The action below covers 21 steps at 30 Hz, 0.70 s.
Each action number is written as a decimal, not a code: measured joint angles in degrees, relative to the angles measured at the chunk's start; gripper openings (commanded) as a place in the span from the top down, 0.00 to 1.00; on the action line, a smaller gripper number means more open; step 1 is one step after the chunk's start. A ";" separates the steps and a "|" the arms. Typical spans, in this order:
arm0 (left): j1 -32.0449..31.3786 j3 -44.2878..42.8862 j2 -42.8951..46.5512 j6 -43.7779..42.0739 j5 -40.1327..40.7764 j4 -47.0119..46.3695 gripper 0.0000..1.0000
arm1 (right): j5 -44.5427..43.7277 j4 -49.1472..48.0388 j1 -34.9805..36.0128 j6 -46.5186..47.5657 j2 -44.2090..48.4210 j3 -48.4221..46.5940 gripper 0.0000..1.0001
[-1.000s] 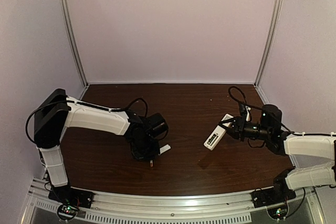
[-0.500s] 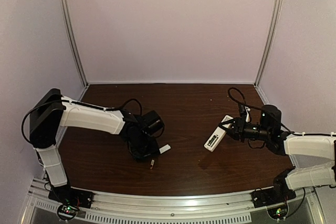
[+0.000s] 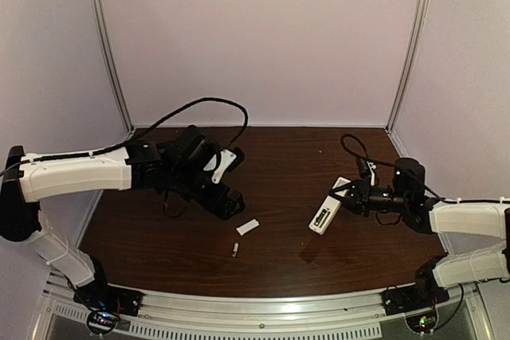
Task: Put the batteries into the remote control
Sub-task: Pick up the battery from the center of the board.
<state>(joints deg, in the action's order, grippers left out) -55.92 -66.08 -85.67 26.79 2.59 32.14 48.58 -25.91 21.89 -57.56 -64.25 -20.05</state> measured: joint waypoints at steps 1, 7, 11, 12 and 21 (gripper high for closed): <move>-0.02 0.00 0.46 -5.77 -0.37 0.07 0.03 | 0.66 0.00 0.00 -0.15 -0.44 -0.22 1.00; -2.95 3.67 0.76 -36.61 -1.64 0.74 0.03 | 5.16 0.24 0.00 -1.16 -3.34 -1.66 1.00; -4.24 5.07 0.26 -50.27 -4.09 2.69 0.04 | 7.67 0.68 0.00 -1.16 -4.92 -3.06 1.00; -4.24 4.68 -0.39 -53.29 -4.87 3.17 0.05 | 8.26 0.72 0.00 -1.14 -5.25 -3.26 1.00; -4.24 3.06 -9.05 -70.14 -6.38 3.69 0.11 | 11.19 0.83 0.00 -0.92 -7.04 -3.37 1.00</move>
<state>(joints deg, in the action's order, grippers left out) -60.16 -63.02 -94.72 -43.35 -3.79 35.83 59.77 -25.08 21.89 -58.48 -71.29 -23.42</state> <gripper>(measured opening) 0.930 0.209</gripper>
